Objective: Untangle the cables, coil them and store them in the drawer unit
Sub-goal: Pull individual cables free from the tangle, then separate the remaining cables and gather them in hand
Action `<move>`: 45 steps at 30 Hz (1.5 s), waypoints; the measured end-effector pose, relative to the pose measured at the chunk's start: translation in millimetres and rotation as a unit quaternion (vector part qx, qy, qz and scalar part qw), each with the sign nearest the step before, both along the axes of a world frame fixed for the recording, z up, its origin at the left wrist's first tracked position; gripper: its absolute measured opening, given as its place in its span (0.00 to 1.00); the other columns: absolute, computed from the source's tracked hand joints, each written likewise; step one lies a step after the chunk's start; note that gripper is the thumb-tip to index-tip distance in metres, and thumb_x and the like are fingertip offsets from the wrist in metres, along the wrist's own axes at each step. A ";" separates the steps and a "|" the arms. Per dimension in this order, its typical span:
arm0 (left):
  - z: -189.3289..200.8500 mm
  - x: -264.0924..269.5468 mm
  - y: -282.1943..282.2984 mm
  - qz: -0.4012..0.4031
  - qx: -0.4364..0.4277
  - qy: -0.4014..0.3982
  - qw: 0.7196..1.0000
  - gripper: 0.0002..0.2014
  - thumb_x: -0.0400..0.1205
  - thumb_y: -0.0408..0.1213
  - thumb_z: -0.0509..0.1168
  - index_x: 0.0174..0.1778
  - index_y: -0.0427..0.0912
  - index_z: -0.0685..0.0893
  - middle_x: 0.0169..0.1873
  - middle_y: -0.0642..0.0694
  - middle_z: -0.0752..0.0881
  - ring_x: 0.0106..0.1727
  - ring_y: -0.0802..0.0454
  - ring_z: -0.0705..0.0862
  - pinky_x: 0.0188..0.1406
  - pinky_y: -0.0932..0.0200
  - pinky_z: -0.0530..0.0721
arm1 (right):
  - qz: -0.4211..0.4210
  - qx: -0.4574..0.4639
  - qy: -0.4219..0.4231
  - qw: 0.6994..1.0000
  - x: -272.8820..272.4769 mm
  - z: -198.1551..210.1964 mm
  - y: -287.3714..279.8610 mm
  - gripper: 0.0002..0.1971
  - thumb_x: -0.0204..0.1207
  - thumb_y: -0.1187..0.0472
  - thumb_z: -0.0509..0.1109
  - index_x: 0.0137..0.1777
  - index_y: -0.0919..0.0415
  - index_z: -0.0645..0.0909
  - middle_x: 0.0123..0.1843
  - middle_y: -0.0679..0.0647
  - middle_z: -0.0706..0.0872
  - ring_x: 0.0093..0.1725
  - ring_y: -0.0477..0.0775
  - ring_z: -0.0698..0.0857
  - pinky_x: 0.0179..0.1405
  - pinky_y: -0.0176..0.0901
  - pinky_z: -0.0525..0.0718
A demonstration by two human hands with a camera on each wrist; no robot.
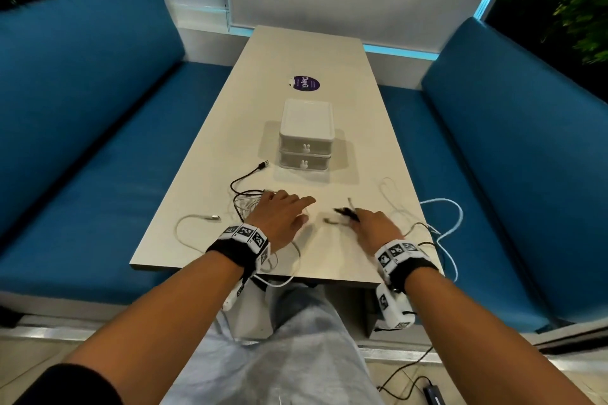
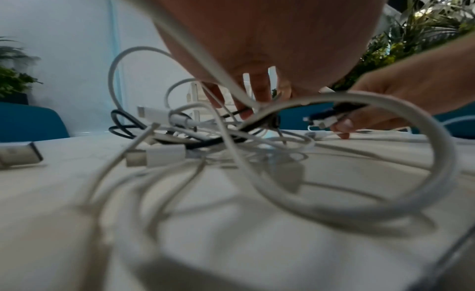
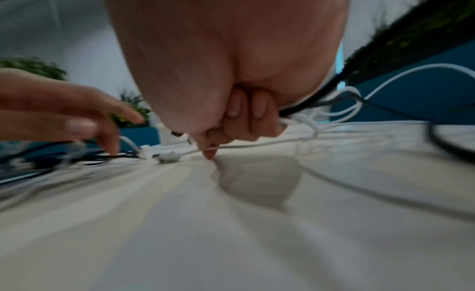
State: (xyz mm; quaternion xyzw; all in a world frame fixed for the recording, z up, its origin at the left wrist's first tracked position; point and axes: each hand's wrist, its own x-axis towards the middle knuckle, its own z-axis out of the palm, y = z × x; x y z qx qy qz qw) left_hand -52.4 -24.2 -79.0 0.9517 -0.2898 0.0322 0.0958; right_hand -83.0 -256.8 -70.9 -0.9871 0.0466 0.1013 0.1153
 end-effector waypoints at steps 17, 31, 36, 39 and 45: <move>21.4 16.0 41.3 0.091 -0.046 -0.064 0.993 0.26 0.77 0.25 0.60 0.71 0.47 0.75 0.62 0.46 0.80 0.64 0.43 0.75 0.63 0.49 0.67 | -0.188 0.123 -0.088 0.971 2.9 25.0 -24.6 0.16 0.87 0.55 0.56 0.57 0.66 0.82 0.54 0.66 0.86 0.46 0.67 0.83 0.44 0.51 0.80; 3.2 2.1 147.6 0.273 0.133 0.090 0.948 0.11 0.80 0.40 0.61 0.57 0.54 0.80 0.54 0.50 0.80 0.57 0.46 0.78 0.64 0.43 0.65 | -0.008 0.220 -0.039 0.975 2.5 15.2 83.5 0.16 0.86 0.58 0.56 0.56 0.59 0.86 0.54 0.61 0.87 0.54 0.65 0.83 0.49 0.47 0.77; 7.3 -1.6 149.7 0.241 0.094 0.101 0.961 0.07 0.83 0.34 0.57 0.49 0.47 0.80 0.49 0.48 0.86 0.49 0.44 0.83 0.64 0.44 0.72 | 0.049 0.235 -0.050 0.969 1.7 12.9 100.9 0.15 0.87 0.55 0.56 0.56 0.58 0.84 0.42 0.54 0.83 0.43 0.57 0.79 0.42 0.45 0.71; 9.9 -4.8 145.4 0.241 0.045 0.103 0.964 0.06 0.87 0.39 0.57 0.52 0.44 0.78 0.49 0.42 0.85 0.46 0.40 0.83 0.48 0.49 0.81 | 0.057 0.247 -0.055 0.966 1.6 13.2 99.8 0.14 0.87 0.54 0.57 0.53 0.56 0.84 0.37 0.53 0.83 0.40 0.57 0.81 0.39 0.46 0.74; 8.6 -1.4 139.6 0.242 0.048 0.044 0.968 0.07 0.87 0.42 0.59 0.57 0.43 0.74 0.52 0.44 0.84 0.50 0.39 0.84 0.49 0.48 0.77 | 0.115 0.208 -0.021 0.971 -3.4 9.7 97.8 0.16 0.87 0.50 0.58 0.62 0.57 0.83 0.46 0.58 0.87 0.46 0.60 0.83 0.47 0.49 0.77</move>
